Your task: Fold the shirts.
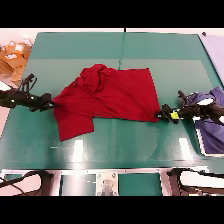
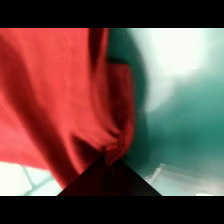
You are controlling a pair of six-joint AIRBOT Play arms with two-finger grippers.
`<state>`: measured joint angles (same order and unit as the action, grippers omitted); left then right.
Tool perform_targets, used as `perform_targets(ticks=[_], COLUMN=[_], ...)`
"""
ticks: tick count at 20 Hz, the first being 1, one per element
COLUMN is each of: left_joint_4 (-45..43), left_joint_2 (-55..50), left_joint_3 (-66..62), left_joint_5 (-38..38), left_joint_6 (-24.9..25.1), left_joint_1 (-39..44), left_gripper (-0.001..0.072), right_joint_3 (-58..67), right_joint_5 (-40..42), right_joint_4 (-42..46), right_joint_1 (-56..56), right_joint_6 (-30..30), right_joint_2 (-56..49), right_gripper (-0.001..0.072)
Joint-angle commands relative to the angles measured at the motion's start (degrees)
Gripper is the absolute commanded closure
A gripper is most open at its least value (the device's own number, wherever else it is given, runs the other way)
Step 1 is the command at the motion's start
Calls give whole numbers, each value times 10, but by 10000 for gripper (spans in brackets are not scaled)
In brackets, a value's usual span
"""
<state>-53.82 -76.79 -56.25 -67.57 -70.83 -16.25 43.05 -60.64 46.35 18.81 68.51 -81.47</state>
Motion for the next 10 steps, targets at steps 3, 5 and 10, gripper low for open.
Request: perform_targets(ticks=[3,5,10], left_joint_4=[33,70,127], left_joint_2=[42,85,185], left_joint_3=[-122,-215,-488], left_joint_5=[-72,-75,-28], left_joint_6=[0,0,22], left_joint_1=[0,0,0], left_gripper=[685,685,685], right_joint_3=[106,193,431], right_joint_5=[-113,-139,-88], right_joint_4=[-162,-190,-219], right_joint_1=[-14,-13,31], right_joint_6=[-85,-57,23], right_joint_2=[17,64,230], right_gripper=[696,697,697])
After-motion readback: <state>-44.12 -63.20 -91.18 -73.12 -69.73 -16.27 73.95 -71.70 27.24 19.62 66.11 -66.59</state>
